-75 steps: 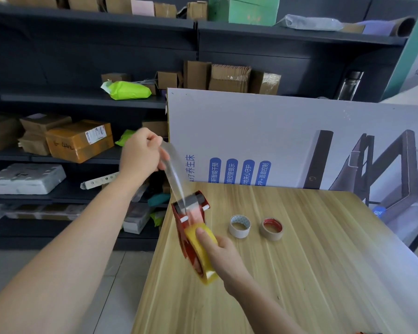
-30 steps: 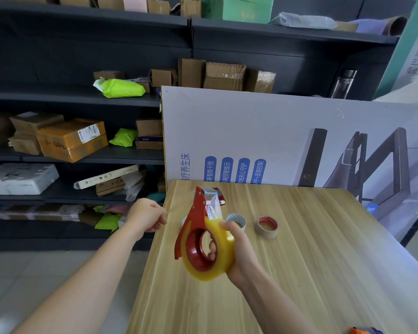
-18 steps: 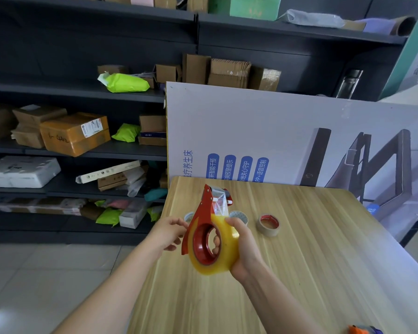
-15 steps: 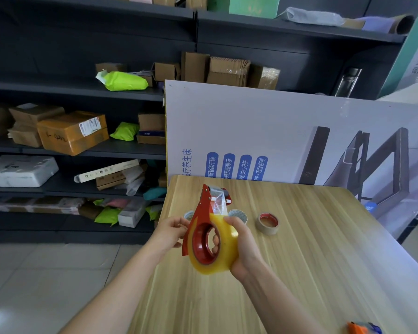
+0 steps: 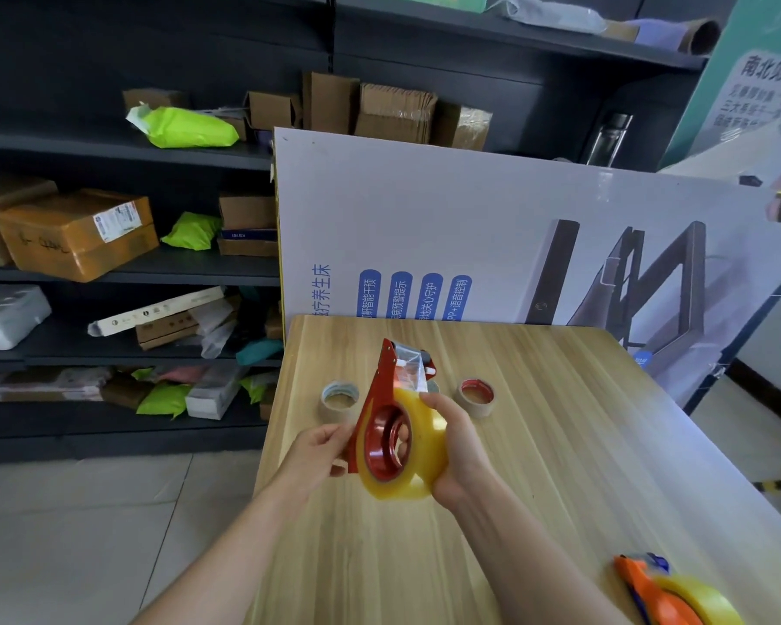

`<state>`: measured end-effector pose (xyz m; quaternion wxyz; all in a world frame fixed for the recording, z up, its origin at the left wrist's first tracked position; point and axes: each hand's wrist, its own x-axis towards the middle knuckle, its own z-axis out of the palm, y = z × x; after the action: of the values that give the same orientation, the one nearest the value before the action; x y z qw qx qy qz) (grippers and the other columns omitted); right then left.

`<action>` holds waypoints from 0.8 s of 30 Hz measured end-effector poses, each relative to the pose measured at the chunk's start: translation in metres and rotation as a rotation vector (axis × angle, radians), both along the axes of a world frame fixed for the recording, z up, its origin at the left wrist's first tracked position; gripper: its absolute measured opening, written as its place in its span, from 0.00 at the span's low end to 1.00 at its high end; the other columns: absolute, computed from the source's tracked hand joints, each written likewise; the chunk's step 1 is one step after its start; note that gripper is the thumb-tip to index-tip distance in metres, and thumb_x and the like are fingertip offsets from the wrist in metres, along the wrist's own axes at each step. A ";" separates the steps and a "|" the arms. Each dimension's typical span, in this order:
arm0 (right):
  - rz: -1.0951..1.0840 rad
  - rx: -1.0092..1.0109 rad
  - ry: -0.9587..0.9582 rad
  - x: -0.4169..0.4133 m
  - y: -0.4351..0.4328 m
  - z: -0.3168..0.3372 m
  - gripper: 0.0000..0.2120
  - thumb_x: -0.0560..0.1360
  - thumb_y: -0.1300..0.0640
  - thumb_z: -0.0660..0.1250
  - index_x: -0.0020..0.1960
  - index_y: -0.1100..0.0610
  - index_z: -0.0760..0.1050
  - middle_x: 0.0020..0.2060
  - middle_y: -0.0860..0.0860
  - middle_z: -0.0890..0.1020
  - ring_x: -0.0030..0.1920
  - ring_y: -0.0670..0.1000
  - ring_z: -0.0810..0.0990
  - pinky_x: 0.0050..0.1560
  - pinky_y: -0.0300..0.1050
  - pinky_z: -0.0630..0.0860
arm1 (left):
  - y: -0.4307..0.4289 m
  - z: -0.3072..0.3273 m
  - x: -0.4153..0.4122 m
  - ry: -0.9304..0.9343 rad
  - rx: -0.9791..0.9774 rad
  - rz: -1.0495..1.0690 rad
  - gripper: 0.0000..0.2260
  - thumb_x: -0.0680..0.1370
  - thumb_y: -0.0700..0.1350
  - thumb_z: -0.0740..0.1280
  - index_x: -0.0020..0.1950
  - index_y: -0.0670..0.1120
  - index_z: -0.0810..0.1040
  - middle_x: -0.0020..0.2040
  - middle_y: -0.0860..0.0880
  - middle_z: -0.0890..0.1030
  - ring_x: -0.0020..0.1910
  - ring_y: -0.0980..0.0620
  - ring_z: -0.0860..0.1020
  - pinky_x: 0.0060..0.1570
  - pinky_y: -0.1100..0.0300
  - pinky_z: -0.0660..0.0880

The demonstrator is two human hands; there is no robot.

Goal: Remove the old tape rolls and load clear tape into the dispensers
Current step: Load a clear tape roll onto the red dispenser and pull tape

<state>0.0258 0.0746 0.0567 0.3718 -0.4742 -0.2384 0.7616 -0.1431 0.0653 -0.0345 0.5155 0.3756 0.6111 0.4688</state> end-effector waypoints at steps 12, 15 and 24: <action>0.040 -0.062 -0.010 0.028 -0.021 -0.009 0.14 0.74 0.53 0.66 0.38 0.63 0.82 0.29 0.55 0.80 0.31 0.52 0.76 0.44 0.48 0.75 | -0.044 -0.023 0.047 -0.180 -0.087 0.101 0.14 0.80 0.49 0.64 0.48 0.42 0.84 0.42 0.44 0.84 0.43 0.49 0.79 0.42 0.57 0.75; 0.097 -0.064 -0.019 0.043 -0.030 -0.013 0.13 0.74 0.53 0.66 0.43 0.63 0.80 0.29 0.55 0.80 0.29 0.52 0.77 0.38 0.45 0.77 | -0.062 -0.028 0.074 -0.294 -0.163 0.213 0.14 0.79 0.49 0.64 0.53 0.39 0.82 0.44 0.42 0.83 0.46 0.45 0.78 0.44 0.53 0.74; 0.167 -0.128 -0.005 0.088 -0.060 -0.046 0.11 0.74 0.56 0.64 0.44 0.64 0.80 0.31 0.55 0.81 0.29 0.51 0.78 0.38 0.46 0.78 | -0.119 -0.040 0.156 -0.493 -0.292 0.479 0.11 0.81 0.45 0.63 0.47 0.38 0.79 0.39 0.40 0.81 0.39 0.43 0.78 0.41 0.51 0.75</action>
<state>0.1139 0.0149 0.0109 0.2753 -0.4774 -0.2289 0.8025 0.0127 -0.0538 -0.0743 0.5712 0.0204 0.5995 0.5603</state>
